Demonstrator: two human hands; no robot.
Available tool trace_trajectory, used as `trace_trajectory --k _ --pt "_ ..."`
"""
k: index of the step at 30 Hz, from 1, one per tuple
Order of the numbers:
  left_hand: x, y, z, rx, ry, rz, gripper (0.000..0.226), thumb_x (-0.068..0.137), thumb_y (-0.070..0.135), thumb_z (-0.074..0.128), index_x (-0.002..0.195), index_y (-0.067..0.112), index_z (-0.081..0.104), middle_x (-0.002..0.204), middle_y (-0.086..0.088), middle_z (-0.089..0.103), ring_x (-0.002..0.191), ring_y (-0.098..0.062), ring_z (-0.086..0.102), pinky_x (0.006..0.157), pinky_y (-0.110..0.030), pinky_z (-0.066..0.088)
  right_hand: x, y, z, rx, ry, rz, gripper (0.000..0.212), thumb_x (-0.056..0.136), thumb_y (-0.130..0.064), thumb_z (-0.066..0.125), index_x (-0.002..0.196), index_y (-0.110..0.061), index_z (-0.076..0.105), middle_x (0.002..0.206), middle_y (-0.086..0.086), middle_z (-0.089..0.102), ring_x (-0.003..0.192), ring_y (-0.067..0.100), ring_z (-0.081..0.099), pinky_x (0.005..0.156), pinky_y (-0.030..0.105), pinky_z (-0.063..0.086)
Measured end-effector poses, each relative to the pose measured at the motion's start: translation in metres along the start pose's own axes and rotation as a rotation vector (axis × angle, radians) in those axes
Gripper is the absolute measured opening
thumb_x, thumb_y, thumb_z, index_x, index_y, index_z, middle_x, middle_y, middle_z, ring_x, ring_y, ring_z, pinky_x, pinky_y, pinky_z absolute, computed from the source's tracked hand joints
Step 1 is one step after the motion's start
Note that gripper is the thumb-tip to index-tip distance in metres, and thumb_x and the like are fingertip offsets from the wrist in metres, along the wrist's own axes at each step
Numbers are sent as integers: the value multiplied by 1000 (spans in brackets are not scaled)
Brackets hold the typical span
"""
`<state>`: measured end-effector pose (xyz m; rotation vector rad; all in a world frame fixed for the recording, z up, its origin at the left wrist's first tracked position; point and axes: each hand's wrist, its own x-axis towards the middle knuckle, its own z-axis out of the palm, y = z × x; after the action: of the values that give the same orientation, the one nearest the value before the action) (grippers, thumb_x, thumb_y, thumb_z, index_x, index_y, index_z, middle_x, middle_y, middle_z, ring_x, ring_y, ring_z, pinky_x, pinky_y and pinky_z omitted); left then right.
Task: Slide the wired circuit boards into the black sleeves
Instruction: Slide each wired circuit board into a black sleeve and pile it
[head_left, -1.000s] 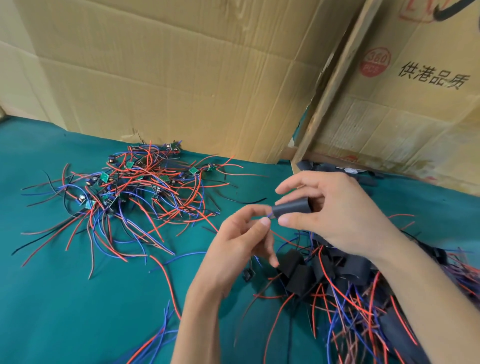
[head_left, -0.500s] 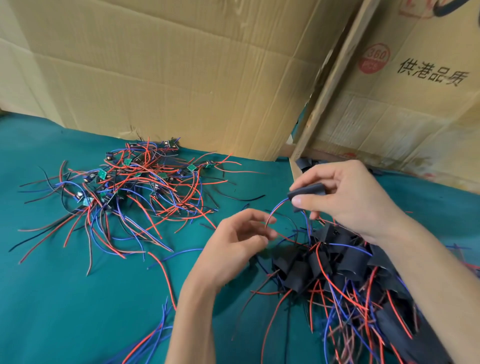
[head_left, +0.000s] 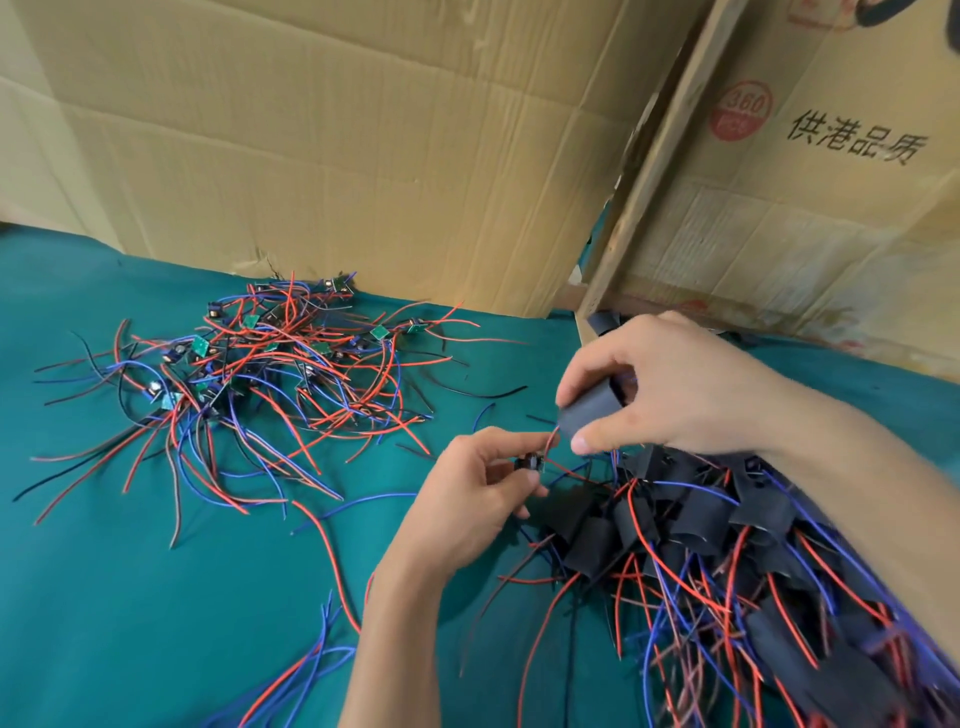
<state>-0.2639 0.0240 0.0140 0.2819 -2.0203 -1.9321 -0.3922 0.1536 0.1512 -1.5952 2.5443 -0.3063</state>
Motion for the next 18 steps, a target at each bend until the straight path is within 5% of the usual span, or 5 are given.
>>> trace_trajectory --k 5,9,15,18 --pt "3 -7 -2 79 52 -47 33 93 -4 59 104 22 76 83 -1 78 70 -16 72 71 -22 55 13 -9 -6 -410 -332 48 49 76 -66 74 118 -44 64 102 -23 70 98 9 49 87 34 49" --pt "2 -3 -4 13 134 -12 33 92 -4 63 97 25 77 80 6 77 70 -11 73 73 -18 56 16 -8 -2 -464 -493 81 39 84 -63 68 113 -39 64 99 -14 60 106 19 56 92 42 52" --pt "2 3 -4 -203 223 55 25 86 -11 69 90 13 71 82 1 75 70 -11 67 73 -30 61 18 -7 7 -256 -259 64 35 73 -52 85 95 -40 60 88 -24 61 88 0 46 88 37 50" --pt "2 2 -6 -231 293 69 19 82 -5 76 88 12 73 80 -2 76 65 -13 67 67 -24 57 19 -14 16 -220 -159 42 35 72 -52 85 95 -38 63 83 -23 63 90 7 47 86 39 51"
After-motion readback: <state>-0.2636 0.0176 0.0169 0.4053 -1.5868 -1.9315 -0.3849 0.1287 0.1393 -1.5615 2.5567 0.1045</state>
